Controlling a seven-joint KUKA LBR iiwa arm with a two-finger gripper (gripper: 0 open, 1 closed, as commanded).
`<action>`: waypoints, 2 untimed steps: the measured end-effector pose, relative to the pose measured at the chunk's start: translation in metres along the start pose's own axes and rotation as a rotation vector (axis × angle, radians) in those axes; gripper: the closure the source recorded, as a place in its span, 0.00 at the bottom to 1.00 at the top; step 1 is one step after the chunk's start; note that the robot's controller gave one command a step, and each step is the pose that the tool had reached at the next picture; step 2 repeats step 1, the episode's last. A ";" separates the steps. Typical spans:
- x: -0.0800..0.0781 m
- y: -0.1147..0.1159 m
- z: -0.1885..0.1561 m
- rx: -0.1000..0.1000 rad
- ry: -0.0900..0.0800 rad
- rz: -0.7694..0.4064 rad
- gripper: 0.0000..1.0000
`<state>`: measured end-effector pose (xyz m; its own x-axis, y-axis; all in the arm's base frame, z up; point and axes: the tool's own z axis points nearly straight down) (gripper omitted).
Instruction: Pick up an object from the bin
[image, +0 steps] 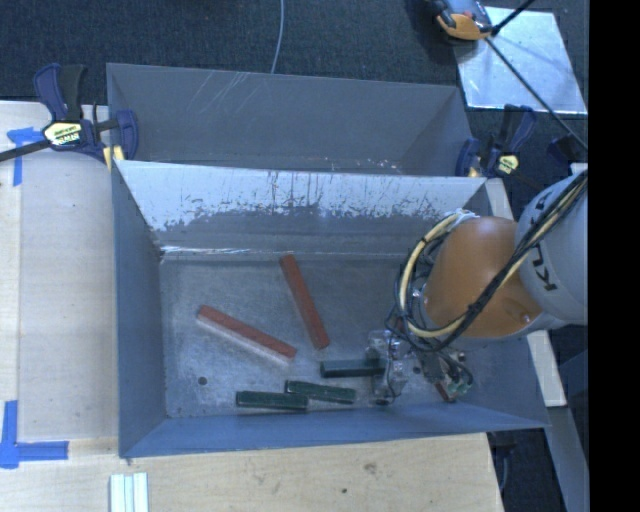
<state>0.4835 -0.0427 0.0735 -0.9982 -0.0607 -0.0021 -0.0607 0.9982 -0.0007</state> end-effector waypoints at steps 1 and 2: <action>-0.030 0.023 -0.134 -0.001 -0.001 -0.054 1.00; -0.030 0.023 -0.134 -0.001 -0.001 -0.054 1.00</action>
Offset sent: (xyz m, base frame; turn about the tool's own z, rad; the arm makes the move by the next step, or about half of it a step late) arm 0.0000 0.0000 0.0000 0.0000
